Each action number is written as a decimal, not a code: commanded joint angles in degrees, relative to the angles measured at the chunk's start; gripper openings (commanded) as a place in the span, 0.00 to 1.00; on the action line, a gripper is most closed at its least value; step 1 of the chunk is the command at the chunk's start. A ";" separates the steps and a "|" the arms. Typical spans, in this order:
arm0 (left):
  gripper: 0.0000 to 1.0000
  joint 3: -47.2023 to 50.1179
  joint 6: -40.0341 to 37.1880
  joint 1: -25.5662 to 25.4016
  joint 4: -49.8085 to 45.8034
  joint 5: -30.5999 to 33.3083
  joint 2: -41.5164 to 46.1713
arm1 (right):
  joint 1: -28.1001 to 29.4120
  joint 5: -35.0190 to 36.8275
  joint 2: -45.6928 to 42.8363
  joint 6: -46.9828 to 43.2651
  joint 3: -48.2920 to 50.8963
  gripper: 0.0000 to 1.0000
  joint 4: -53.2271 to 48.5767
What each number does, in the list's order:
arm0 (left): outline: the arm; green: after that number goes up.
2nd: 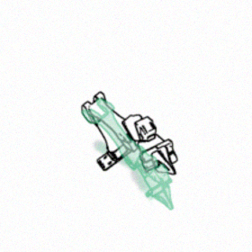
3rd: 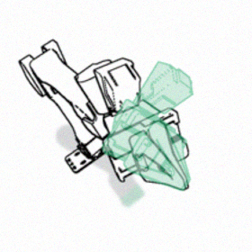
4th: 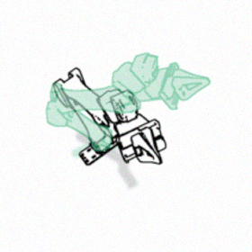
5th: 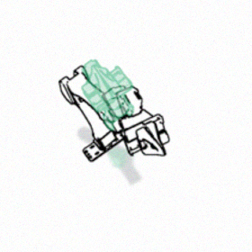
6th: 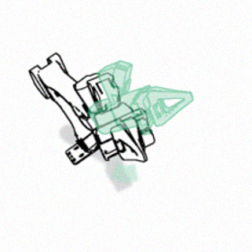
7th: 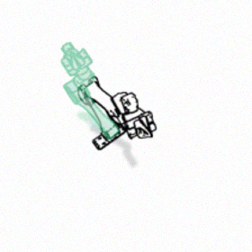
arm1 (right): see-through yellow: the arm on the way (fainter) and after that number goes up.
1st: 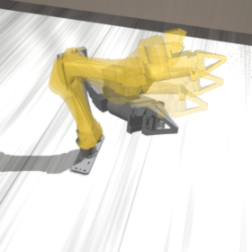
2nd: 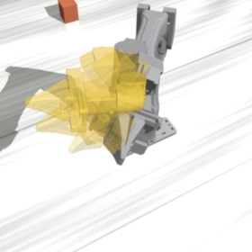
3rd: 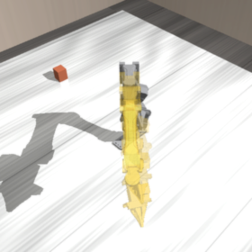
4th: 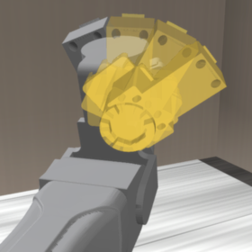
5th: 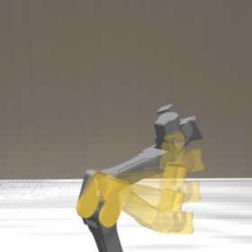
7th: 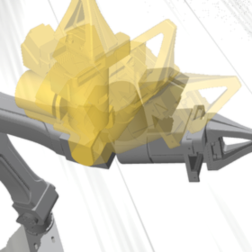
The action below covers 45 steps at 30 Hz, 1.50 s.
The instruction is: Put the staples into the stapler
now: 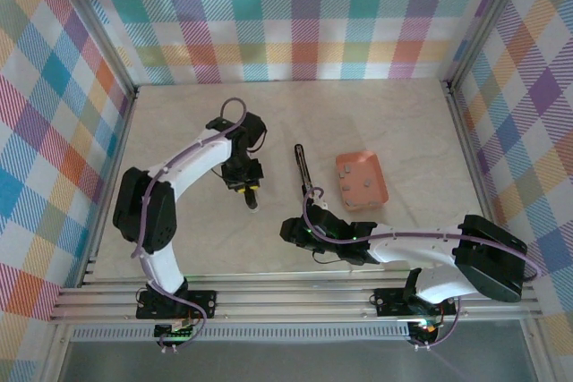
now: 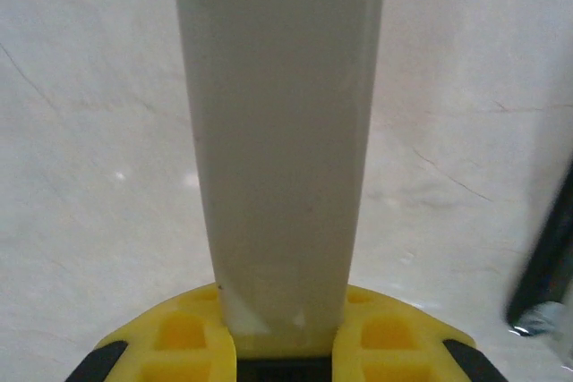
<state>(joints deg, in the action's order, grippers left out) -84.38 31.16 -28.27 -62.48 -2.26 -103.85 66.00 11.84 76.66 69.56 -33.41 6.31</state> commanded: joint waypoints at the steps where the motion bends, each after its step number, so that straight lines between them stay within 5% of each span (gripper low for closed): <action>1: 0.00 -3.36 -10.99 1.40 -5.80 6.98 -2.69 | 0.62 1.24 -0.96 -0.59 0.65 0.49 -0.58; 13: 0.00 -15.85 -13.82 5.87 -10.33 0.58 -15.58 | 1.50 3.80 -1.69 0.21 -0.04 0.49 -2.00; 28: 0.22 -15.99 -12.42 6.80 -11.38 1.59 -15.54 | 1.55 5.39 -1.48 -0.29 -2.09 0.52 -3.09; 32: 0.49 -15.88 -12.51 6.91 -10.88 0.00 -15.20 | 1.59 5.17 -0.49 -1.31 -3.84 0.52 -4.04; 36: 0.61 -15.14 -12.17 6.91 -10.65 -0.75 -14.02 | 1.61 4.90 0.15 -2.12 -5.12 0.53 -4.49; 45: 0.76 -12.13 -10.00 6.91 -8.72 1.29 -2.65 | 0.92 10.46 -3.44 -5.96 -10.46 0.54 -20.09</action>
<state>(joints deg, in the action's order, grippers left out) -98.02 19.44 -21.80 -70.46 -1.83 -114.21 67.13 18.46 75.79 66.32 -41.06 -5.28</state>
